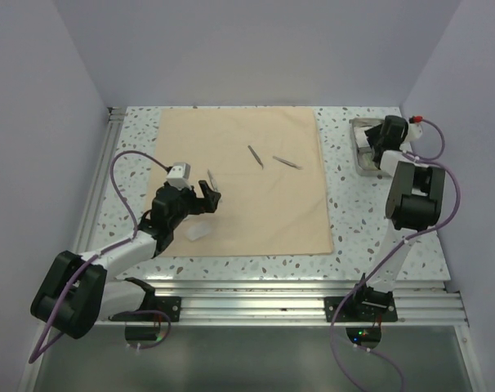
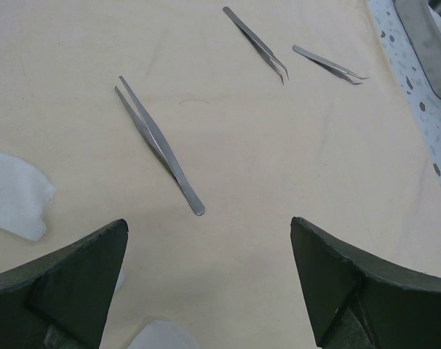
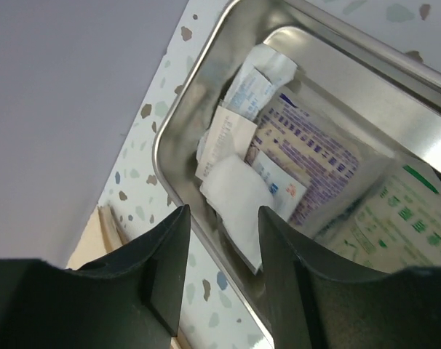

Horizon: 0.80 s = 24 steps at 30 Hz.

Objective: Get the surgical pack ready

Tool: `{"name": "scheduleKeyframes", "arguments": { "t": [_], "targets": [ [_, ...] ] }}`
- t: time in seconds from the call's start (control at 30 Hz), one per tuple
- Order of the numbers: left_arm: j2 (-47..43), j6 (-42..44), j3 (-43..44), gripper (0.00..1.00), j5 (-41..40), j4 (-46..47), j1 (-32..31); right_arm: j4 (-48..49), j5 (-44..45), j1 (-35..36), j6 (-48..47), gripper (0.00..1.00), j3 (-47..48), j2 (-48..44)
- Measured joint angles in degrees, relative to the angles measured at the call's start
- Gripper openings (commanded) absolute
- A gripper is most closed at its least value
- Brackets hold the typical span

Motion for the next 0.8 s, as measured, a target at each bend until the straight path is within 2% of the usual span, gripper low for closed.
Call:
{"name": "scheduleKeyframes", "arguments": {
  "t": [0.2,0.37,0.57,0.67,0.8],
  "targets": [
    [-0.3,0.0,0.0,0.97,-0.1,-0.3,-0.3,-1.4,-0.5,0.2,-0.5,0.46,-9.3,-10.0],
    [-1.3,0.0,0.0,0.98,-1.6,-1.2,-0.4,-4.9,-5.5,3.1,-3.0,0.45,-15.1,-22.3],
    [-2.7,-0.3,0.0,0.99,-5.3,-3.2,-0.4,-6.5,-11.7,19.0,-6.3,0.44,-23.4,-31.0],
    [-3.7,-0.7,0.1,0.99,-7.4,-4.5,-0.3,-9.0,-14.7,27.7,-7.3,0.43,-26.4,-31.2],
    [-3.9,-2.0,0.3,0.99,-8.9,-5.9,0.7,-13.4,-15.8,38.0,-10.0,0.43,-25.8,-30.4]
  ]
}}
